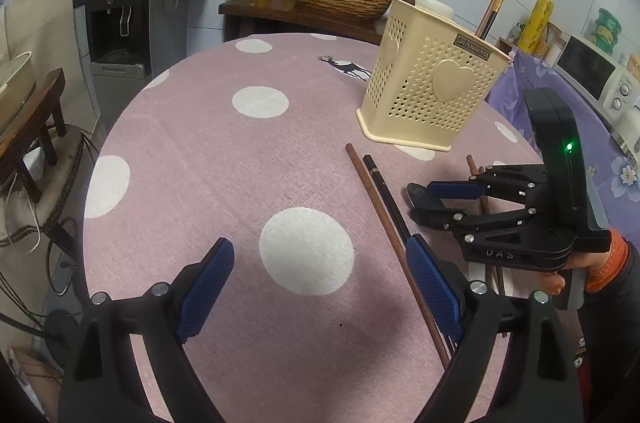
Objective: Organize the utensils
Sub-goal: 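Move the right tool toward a metal spoon while the left tool approaches chopsticks, then grasp the metal spoon with the right tool while the left tool grasps a brown chopstick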
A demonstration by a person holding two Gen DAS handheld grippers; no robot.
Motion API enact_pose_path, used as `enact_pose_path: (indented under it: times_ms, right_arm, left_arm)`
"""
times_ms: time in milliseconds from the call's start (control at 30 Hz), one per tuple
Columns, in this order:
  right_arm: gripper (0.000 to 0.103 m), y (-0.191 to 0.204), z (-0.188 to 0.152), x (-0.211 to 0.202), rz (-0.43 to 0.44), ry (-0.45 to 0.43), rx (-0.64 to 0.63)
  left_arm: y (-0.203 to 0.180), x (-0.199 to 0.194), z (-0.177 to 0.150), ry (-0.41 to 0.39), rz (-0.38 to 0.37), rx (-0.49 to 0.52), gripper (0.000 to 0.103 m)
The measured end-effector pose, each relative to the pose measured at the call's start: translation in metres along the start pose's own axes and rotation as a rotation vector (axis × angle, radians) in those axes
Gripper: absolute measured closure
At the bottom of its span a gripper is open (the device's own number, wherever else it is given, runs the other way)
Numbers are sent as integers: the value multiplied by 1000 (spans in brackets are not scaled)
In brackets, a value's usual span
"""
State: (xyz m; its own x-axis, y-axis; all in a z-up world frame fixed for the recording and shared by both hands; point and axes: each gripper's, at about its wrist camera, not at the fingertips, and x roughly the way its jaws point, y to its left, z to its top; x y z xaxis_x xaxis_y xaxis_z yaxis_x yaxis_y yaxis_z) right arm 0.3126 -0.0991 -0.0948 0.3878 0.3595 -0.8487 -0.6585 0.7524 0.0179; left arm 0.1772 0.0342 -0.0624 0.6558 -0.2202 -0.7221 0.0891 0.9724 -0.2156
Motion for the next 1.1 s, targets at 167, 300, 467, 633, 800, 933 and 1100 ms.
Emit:
enact_pose_path:
  times_ms: [167, 300, 467, 633, 800, 933, 1100]
  right_arm:
    - [64, -1, -2, -1, -12, -7, 35]
    - [64, -10, -3, -27, 2, -97, 139]
    - [64, -25, -13, -88, -2, -262, 274]
    - [65, -38, -37, -136, -41, -365, 382]
    - [65, -42, -62, -165, -82, -451, 463]
    - [65, -39, -76, -171, -81, -487, 514]
    - [65, -30, -86, -175, -109, -524, 526]
  left_arm:
    - [-6, 5, -1, 14, -9, 7, 17]
    - [-12, 7, -2, 18, -11, 21, 17]
    - [-20, 10, 0, 18, -15, 35, 17]
    - [-25, 20, 3, 34, -20, 36, 30]
    - [-31, 33, 8, 63, -12, 47, 52]
    - [-37, 43, 11, 73, 12, 74, 62]
    - [-40, 60, 22, 114, 23, 70, 77]
